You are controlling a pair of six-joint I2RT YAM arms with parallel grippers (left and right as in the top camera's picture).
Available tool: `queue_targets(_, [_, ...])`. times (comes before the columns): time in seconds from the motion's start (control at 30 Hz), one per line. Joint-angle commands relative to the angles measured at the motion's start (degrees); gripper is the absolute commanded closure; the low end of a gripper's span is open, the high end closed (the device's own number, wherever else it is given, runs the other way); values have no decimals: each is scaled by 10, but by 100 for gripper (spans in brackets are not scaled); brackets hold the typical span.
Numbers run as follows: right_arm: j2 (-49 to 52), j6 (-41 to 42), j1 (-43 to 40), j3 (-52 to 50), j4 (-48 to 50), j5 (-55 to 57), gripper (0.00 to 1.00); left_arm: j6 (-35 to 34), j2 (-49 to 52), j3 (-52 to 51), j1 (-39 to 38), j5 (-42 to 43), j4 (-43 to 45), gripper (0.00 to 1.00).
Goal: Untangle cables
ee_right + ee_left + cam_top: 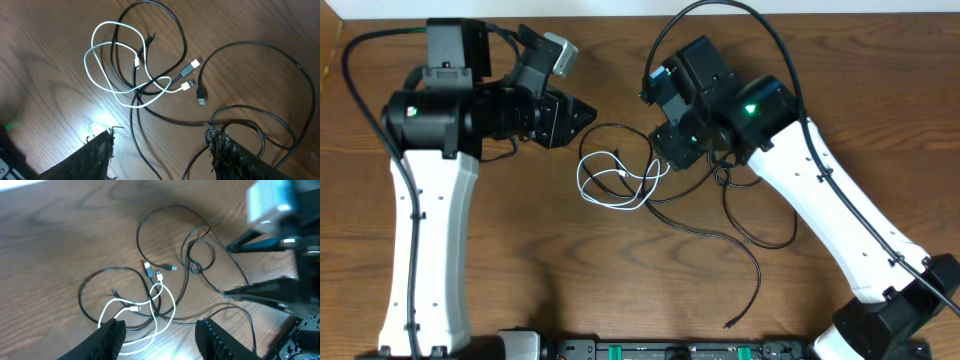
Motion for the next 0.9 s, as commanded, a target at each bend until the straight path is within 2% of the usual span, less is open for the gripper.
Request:
queue_targets(0.0, [11, 7, -2, 9, -1, -14, 39, -8, 43, 11, 3, -8, -5, 50])
queue_targets(0.13, [13, 30, -13, 9, 2, 26, 39, -8, 83, 11, 3, -15, -7, 50])
queue_targets(0.4, [13, 25, -56, 9, -3, 19, 39, -7, 156, 11, 2, -24, -7, 50])
queue_targets(0.7, [13, 12, -70, 9, 10, 17, 39, -31, 197, 10, 1, -120, -13, 49])
queue_targets(0.87, [13, 10, -72, 9, 14, 17, 39, -33, 210, -8, 1, -143, -12, 49])
